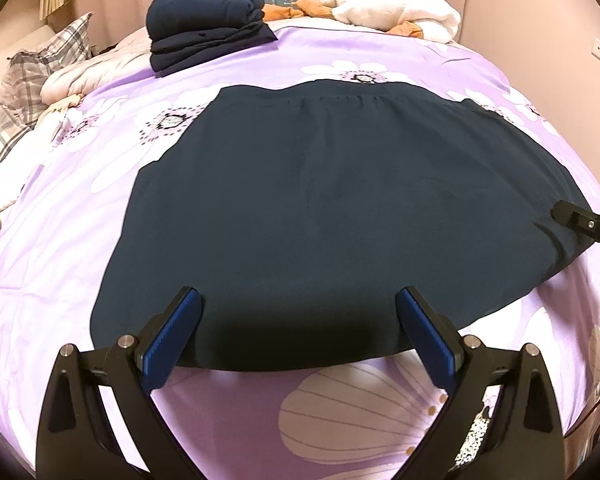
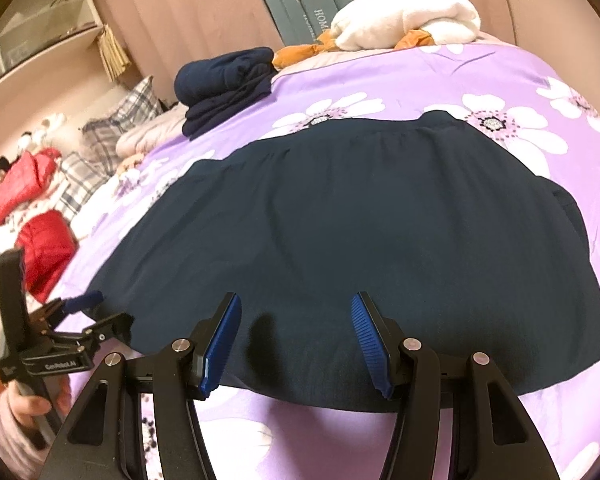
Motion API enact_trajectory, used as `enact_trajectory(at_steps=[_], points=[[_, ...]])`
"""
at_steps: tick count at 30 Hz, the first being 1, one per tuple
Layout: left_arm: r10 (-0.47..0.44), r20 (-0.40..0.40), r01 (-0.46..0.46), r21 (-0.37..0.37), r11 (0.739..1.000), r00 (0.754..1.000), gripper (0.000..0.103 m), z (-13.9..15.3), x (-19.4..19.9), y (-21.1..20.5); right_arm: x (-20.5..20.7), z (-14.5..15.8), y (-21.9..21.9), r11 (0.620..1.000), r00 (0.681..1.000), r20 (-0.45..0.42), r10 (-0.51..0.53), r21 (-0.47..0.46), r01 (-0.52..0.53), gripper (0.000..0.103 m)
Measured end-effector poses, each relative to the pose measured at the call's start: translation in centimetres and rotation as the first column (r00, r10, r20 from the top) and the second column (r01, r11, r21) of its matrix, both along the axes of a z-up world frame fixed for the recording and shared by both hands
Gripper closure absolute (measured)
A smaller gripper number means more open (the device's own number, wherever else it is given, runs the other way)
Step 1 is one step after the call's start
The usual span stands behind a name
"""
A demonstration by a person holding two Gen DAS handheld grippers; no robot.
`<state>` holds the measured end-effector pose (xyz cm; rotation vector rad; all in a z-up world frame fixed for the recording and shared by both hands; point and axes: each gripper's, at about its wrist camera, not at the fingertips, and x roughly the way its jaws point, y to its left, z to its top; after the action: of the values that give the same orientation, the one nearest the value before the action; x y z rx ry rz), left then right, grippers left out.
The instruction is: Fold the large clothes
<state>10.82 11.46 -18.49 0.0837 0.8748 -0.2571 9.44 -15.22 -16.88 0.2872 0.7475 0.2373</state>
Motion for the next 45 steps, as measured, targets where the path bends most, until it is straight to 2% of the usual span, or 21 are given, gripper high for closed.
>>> enact_trajectory(at_steps=[3, 8, 18, 29, 39, 45], points=[[0.017, 0.000, -0.017, -0.007, 1.000, 1.000, 0.004, 0.1, 0.1, 0.7, -0.2, 0.3, -0.5, 0.999, 1.000, 0.006, -0.014, 0.029, 0.014, 0.046], [0.068, -0.012, -0.068, -0.031, 0.997, 0.998, 0.004, 0.0, 0.5, 2.1, -0.4, 0.4, -1.7, 0.997, 0.997, 0.006, -0.072, 0.002, 0.072, 0.046], [0.123, -0.051, -0.126, -0.041, 0.991, 0.991, 0.004, -0.6, 0.8, 4.0, -0.8, -0.2, -3.4, 0.974, 0.986, -0.040, -0.160, -0.170, 0.151, 0.046], [0.165, -0.071, -0.167, -0.029, 0.985, 0.984, 0.004, -0.8, 0.6, 5.4, -2.8, -0.4, -7.4, 0.950, 0.962, -0.051, -0.269, -0.181, 0.256, 0.046], [0.192, -0.106, -0.197, -0.046, 0.979, 0.976, 0.004, -1.1, 0.5, 6.2, -3.3, -0.5, -8.1, 0.943, 0.956, -0.054, -0.288, -0.189, 0.273, 0.046], [0.214, -0.128, -0.225, -0.080, 0.971, 0.969, 0.004, -1.0, 0.7, 7.0, -3.4, -0.5, -8.6, 0.942, 0.953, -0.057, -0.298, -0.182, 0.283, 0.046]])
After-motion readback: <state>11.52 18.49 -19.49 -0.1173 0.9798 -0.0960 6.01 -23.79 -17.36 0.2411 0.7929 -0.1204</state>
